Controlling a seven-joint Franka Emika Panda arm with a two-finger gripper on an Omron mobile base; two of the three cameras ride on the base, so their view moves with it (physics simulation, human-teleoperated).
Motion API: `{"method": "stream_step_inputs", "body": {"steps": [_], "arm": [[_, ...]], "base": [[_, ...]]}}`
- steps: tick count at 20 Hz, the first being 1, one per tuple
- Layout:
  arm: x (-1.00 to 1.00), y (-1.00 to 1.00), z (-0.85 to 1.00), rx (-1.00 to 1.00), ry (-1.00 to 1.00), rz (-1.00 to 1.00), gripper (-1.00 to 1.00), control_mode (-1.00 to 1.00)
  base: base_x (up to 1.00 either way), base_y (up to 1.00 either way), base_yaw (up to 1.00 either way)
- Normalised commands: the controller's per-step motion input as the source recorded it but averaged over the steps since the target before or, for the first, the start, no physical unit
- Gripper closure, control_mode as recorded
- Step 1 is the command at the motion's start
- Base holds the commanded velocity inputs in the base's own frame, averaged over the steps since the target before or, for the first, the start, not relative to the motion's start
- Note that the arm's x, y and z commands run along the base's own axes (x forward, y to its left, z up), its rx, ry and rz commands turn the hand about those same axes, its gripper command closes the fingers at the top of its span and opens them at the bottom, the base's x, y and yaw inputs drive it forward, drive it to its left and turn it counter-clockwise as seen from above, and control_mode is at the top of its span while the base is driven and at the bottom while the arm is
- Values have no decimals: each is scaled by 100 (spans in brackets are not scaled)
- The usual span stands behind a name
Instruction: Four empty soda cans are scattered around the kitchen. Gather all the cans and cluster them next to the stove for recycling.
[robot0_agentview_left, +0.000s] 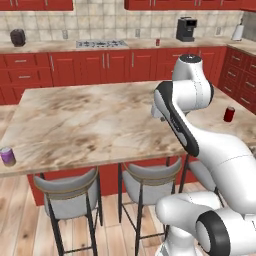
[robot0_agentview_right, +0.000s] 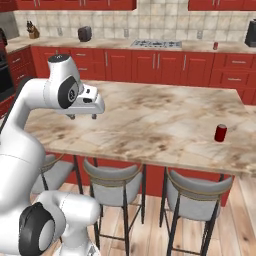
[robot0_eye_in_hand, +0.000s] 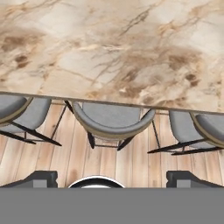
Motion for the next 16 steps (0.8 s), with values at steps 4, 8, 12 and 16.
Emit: {"method": "stream_step_inputs", "body": {"steps": [4,8,12,16], "arm": [[0,0,0,0,0,0,-100,100],[0,0,0,0,0,0,-100,100],[0,0,0,0,0,0,-100,100],[0,0,0,0,0,0,-100,100]], "base": [[-27,13,0],[-8,41,0],[0,56,0],[0,58,0]]}}
